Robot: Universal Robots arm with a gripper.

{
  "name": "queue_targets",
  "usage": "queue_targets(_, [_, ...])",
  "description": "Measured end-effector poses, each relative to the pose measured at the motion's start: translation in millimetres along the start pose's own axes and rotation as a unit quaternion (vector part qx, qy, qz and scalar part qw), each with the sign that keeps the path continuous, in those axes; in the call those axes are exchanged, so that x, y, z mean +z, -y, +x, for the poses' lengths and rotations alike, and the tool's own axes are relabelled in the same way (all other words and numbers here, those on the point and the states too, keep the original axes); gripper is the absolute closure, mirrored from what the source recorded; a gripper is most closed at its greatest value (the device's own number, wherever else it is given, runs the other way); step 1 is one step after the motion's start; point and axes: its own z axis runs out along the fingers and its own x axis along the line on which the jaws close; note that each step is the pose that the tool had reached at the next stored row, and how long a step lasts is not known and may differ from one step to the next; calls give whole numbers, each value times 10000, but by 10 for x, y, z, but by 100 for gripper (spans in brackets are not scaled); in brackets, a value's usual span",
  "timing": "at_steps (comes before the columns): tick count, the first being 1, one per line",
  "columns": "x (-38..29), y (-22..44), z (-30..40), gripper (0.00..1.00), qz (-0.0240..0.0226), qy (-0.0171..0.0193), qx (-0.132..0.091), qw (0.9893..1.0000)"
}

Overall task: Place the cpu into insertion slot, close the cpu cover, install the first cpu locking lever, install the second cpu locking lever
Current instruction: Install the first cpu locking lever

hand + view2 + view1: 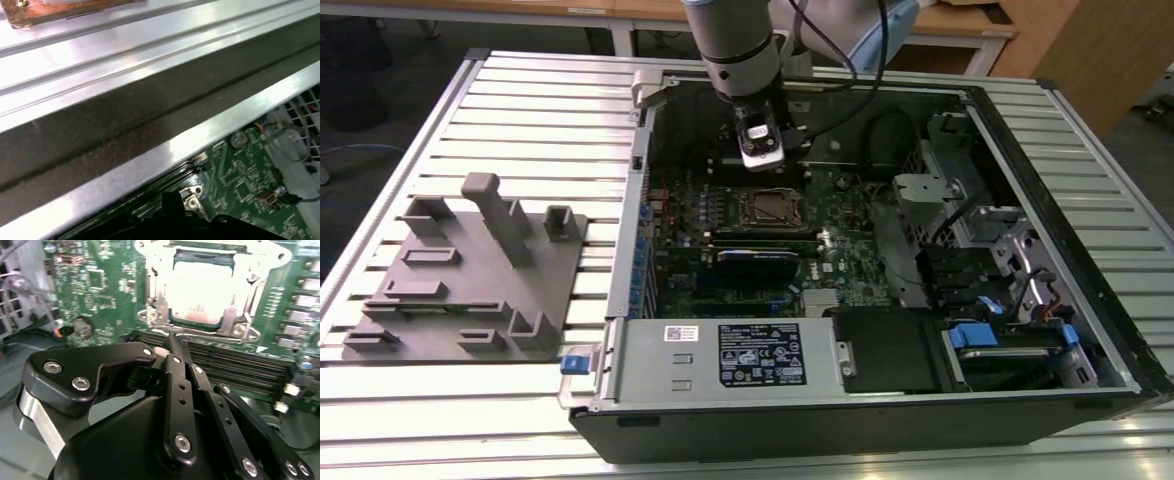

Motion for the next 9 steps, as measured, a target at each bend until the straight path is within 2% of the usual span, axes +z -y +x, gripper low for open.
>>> queue_targets(3, [6, 0, 1, 89, 147, -170, 2, 9997])
queue_targets(4, [7, 1, 1, 89, 173, -200, 3, 9997])
queue_targets(9, [7, 1, 1, 89, 206, -233, 2, 9995])
